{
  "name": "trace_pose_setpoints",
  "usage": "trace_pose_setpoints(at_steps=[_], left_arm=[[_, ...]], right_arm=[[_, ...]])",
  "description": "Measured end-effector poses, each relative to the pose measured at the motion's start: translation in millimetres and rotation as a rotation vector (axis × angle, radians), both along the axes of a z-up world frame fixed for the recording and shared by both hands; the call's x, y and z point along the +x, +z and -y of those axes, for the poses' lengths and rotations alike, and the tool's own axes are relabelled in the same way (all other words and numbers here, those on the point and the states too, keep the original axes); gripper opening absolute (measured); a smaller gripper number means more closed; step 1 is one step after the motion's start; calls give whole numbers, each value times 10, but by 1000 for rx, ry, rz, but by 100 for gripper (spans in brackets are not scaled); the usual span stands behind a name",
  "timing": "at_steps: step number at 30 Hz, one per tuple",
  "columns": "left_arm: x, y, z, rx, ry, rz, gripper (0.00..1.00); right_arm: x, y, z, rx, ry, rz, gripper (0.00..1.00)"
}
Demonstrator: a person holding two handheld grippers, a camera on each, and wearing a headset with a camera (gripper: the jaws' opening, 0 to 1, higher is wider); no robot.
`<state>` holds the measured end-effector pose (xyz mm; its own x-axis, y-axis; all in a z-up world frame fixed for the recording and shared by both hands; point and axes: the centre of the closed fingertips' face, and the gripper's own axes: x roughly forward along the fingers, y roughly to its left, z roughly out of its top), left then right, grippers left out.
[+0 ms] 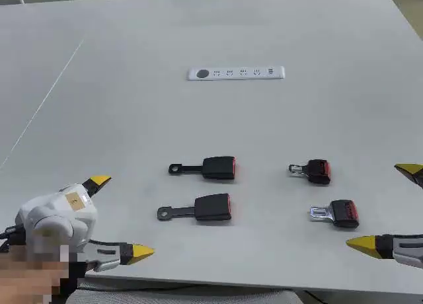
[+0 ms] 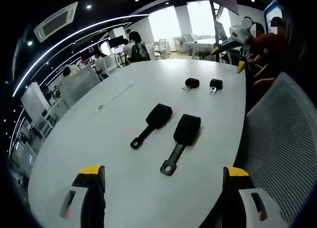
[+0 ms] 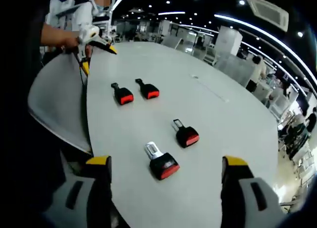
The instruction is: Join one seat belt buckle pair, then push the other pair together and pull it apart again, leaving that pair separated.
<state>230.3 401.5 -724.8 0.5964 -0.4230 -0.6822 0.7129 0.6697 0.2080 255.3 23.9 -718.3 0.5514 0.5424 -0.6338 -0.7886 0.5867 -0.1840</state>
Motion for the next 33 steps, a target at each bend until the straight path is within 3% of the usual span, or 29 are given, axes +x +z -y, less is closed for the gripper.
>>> trace_pose_setpoints(at_steps=[7, 15, 33], left_arm=[[2, 26, -77, 21, 22, 22, 100], [1, 27, -121, 38, 20, 19, 100], [-48, 31, -66, 5, 27, 17, 100]], right_arm=[[-6, -32, -37, -9, 16, 1, 100], [-63, -43, -54, -1, 11, -3, 100], [-90, -44, 56, -10, -28, -23, 100]])
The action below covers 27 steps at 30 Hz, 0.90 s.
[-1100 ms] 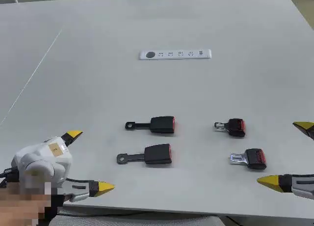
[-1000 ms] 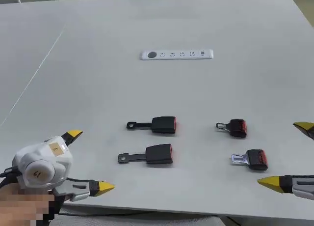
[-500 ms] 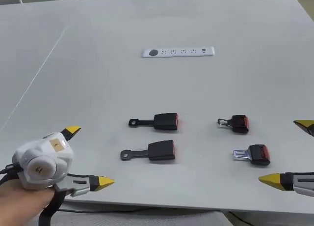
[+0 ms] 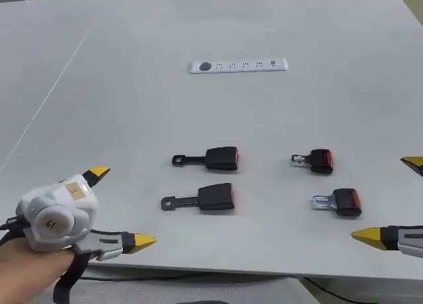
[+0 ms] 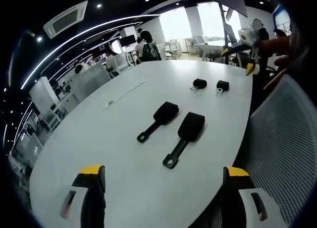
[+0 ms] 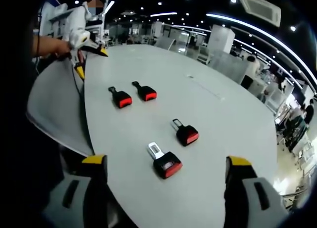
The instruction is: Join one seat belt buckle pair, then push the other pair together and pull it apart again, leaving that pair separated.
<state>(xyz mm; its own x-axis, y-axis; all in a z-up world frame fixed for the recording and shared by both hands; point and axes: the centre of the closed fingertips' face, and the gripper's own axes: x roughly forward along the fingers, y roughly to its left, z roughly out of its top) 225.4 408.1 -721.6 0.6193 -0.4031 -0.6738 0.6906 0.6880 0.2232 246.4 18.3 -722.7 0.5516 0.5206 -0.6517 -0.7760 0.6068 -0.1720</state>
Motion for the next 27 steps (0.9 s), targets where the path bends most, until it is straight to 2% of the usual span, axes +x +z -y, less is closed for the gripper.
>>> trace_pose_setpoints(at_steps=[12, 27], left_arm=[[29, -11, 4, 3, -2, -8, 100], [89, -3, 75, -6, -18, -21, 100]], right_arm=[[22, 22, -21, 6, -1, -4, 100], [57, 15, -21, -25, 10, -8, 99]])
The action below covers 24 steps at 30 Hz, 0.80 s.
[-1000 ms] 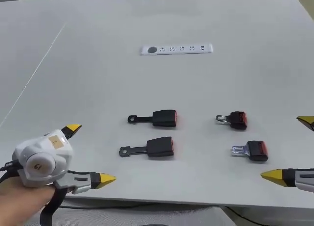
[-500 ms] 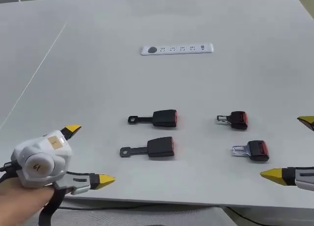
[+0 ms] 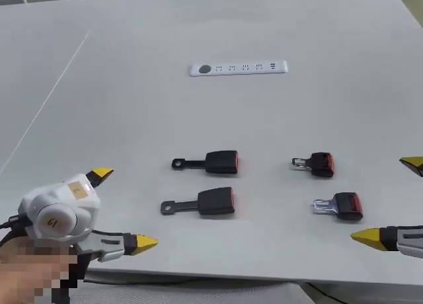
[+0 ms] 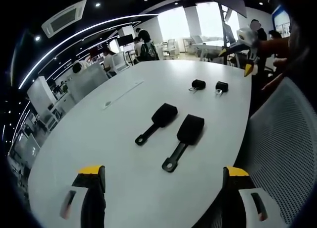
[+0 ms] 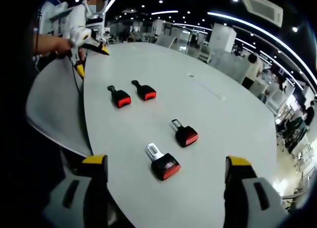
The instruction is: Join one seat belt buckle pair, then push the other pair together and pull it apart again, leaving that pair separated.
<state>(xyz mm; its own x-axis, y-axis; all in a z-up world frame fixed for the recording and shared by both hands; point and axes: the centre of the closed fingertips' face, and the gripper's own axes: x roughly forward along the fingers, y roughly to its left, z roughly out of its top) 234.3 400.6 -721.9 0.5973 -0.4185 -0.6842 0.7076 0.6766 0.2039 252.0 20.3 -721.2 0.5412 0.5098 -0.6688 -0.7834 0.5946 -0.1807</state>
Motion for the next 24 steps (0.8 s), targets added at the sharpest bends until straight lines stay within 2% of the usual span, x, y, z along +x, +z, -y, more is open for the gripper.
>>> trace_pose_setpoints(at_steps=[11, 24], left_arm=[[-11, -27, 45, 2, -10, -19, 99], [-20, -12, 57, 5, -14, -20, 100]], right_arm=[[11, -7, -14, -16, 5, -13, 98], [14, 30, -26, -17, 7, -12, 97]])
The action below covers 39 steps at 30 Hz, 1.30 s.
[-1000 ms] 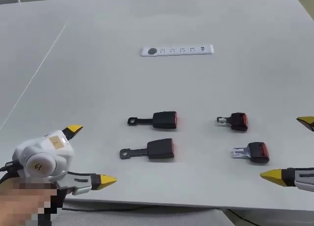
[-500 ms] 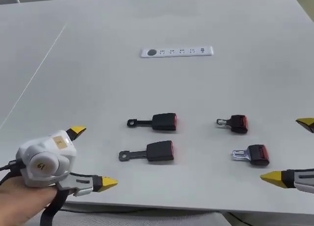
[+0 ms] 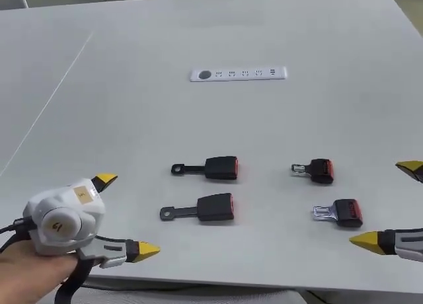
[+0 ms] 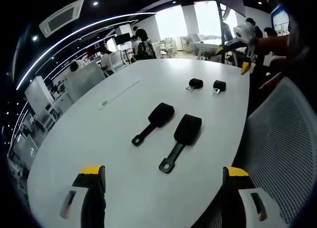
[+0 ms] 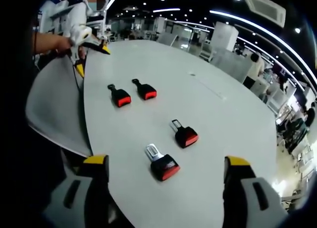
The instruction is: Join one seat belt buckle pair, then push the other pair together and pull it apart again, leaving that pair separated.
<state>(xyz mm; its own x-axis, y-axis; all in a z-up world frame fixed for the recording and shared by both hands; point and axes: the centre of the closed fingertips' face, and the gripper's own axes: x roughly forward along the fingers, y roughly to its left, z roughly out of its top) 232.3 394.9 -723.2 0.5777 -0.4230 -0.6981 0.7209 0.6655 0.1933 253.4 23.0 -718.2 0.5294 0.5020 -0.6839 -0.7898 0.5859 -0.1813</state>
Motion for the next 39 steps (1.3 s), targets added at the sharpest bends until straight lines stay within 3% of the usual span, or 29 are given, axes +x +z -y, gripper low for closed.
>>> trace_pose_setpoints(at_steps=[25, 39], left_arm=[[-29, -37, -9, -6, 11, -16, 100], [-12, -37, -19, -7, 21, -18, 100]], right_arm=[[-54, -68, 4, -4, -10, -10, 99], [-16, -50, -11, -2, -8, 9, 100]])
